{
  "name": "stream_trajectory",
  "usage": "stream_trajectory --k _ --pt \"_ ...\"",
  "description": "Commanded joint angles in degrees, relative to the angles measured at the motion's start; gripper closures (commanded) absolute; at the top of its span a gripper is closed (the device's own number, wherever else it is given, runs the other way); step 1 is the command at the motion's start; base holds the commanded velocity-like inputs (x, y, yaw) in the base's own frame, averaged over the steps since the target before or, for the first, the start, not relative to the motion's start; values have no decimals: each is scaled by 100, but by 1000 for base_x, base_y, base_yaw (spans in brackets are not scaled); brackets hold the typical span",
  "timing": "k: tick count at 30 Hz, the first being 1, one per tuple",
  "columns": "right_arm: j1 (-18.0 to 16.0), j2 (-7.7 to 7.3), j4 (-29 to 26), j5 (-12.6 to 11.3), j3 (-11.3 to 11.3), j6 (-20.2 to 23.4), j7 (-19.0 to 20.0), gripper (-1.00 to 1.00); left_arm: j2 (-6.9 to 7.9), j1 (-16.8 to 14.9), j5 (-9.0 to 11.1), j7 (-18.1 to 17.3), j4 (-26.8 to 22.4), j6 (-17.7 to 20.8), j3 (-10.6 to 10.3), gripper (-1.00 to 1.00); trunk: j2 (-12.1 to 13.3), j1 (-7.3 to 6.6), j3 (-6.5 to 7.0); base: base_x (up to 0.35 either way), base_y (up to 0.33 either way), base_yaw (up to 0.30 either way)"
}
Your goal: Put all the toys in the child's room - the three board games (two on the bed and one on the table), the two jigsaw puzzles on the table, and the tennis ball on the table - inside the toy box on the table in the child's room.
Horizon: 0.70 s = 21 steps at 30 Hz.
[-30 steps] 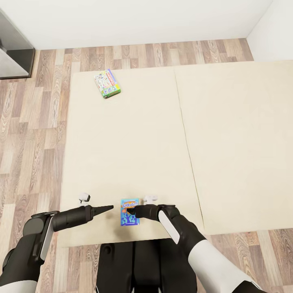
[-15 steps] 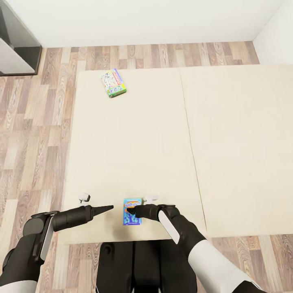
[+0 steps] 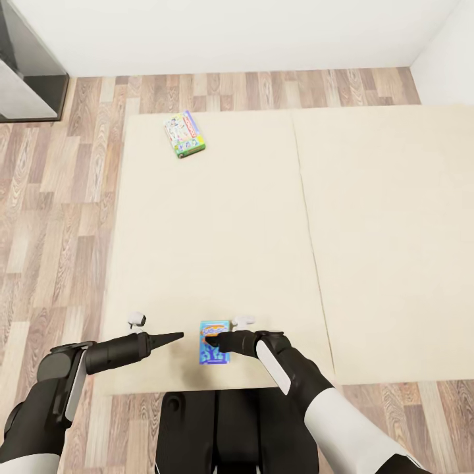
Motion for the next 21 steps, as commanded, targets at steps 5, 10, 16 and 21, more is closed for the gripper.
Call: stream_trajectory --k 5,10,16,21 --pt "-2 0 -4 -5 0 23 6 -100 1 -2 -5 -11 -1 60 2 -100 -9 3 2 0 0 105" --pt "-2 0 -4 -5 0 -43 6 -100 -5 -2 -5 -8 -1 60 2 -100 -9 3 3 0 0 19" --pt "-2 0 -4 -5 2 -61 6 -100 -2 0 -5 -8 -1 60 2 -100 -9 3 3 0 0 2" --pt "-2 0 -4 -15 1 -64 6 -100 -1 -1 -5 -8 -1 60 2 -100 -9 3 3 0 0 0"
